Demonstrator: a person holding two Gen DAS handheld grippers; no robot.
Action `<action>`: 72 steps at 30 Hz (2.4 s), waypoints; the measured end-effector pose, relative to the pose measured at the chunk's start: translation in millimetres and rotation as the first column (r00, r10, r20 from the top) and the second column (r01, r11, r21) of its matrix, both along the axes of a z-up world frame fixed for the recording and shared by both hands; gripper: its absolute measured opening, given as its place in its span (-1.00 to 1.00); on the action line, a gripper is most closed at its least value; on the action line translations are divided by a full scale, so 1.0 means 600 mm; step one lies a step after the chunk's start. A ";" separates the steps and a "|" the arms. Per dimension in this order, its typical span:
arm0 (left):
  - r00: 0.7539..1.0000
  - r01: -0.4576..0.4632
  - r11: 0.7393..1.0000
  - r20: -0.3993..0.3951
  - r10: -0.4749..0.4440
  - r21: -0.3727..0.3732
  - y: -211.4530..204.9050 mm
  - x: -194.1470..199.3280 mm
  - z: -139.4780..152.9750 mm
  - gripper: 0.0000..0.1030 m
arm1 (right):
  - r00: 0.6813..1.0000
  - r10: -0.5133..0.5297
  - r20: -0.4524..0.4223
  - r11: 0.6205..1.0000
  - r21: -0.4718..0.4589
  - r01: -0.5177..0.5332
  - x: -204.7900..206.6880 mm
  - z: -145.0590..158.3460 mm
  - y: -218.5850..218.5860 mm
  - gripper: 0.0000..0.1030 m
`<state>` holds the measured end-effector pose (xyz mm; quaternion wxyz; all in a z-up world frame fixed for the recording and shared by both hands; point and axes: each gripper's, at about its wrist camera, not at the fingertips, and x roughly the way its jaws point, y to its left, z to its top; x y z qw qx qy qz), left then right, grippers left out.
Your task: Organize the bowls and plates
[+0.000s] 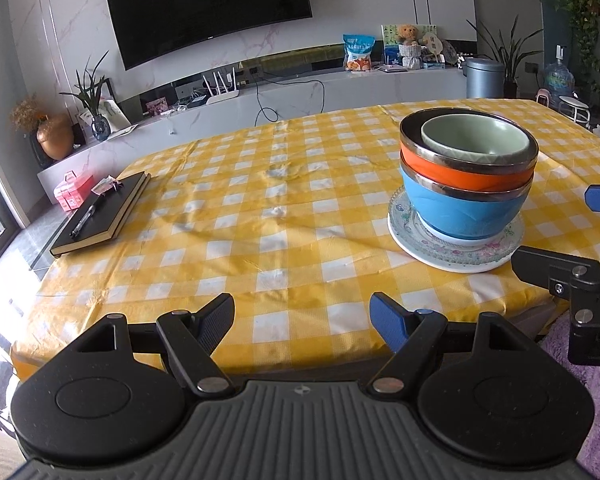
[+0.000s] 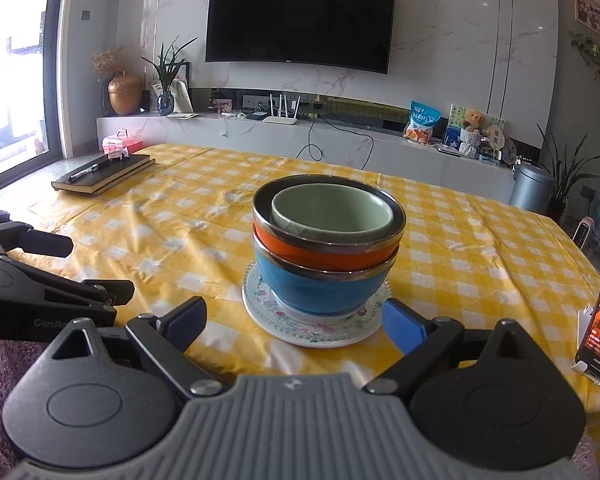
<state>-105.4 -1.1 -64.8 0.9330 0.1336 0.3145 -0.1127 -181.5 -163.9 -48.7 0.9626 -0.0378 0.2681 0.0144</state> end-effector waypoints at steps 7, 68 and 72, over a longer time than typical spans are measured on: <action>1.000 -0.004 1.000 -0.012 0.004 -0.001 0.000 0.003 -0.002 0.76 | 1.000 0.006 -0.005 1.000 0.004 -0.006 0.001 0.000 0.001 0.80; 0.999 -0.019 1.000 -0.027 0.019 -0.011 0.005 0.001 -0.004 0.76 | 1.000 0.009 -0.022 1.000 0.002 -0.009 0.002 -0.006 0.004 0.80; 0.999 -0.025 1.000 -0.029 0.025 -0.012 0.006 0.001 -0.001 0.76 | 1.000 0.009 -0.023 1.000 0.003 -0.009 0.002 -0.006 0.004 0.80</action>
